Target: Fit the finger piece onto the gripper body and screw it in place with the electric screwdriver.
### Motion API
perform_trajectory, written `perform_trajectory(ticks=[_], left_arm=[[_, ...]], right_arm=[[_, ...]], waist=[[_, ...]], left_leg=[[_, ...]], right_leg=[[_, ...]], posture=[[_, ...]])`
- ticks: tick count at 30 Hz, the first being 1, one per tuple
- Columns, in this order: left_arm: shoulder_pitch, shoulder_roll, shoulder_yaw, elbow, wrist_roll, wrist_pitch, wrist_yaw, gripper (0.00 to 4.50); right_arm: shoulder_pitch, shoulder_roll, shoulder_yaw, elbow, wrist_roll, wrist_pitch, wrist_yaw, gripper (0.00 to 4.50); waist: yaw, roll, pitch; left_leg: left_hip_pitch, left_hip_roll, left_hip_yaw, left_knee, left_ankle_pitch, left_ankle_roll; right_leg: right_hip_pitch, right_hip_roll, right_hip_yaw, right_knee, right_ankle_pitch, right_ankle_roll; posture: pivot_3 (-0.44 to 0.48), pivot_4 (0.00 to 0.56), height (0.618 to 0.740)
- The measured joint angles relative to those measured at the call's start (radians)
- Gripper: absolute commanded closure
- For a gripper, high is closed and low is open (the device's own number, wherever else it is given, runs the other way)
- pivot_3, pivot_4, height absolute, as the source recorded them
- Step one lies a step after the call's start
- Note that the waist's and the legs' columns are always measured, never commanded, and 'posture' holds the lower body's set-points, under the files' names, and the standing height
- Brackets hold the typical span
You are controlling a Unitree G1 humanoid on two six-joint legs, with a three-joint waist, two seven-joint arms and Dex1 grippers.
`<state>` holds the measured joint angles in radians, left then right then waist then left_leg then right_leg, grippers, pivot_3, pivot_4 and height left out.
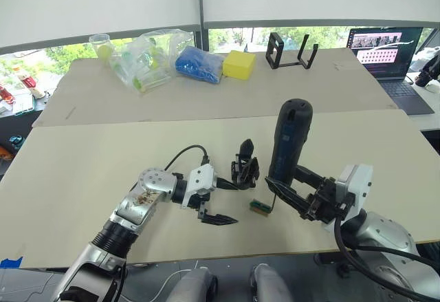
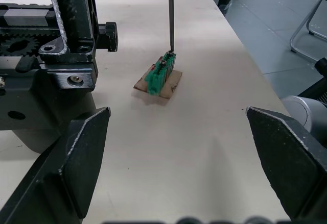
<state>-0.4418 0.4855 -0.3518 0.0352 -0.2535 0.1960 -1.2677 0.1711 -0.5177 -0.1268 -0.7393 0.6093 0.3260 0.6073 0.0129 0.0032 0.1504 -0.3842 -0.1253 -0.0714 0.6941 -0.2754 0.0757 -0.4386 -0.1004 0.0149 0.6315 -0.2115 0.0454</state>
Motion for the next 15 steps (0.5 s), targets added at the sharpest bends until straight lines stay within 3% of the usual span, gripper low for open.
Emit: perform_trajectory(ticks=[15], left_arm=[[0.000, 0.000, 0.000, 0.000, 0.000, -0.002, 0.000, 0.00]], right_arm=[[-0.001, -0.002, 0.000, -0.006, 0.001, 0.000, -0.001, 2.59]], waist=[[0.000, 0.000, 0.000]], left_leg=[[0.000, 0.000, 0.000, 0.000, 0.000, 0.000]], right_leg=[[0.000, 0.000, 0.000, 0.000, 0.000, 0.000]], posture=[[0.000, 0.150, 0.740]])
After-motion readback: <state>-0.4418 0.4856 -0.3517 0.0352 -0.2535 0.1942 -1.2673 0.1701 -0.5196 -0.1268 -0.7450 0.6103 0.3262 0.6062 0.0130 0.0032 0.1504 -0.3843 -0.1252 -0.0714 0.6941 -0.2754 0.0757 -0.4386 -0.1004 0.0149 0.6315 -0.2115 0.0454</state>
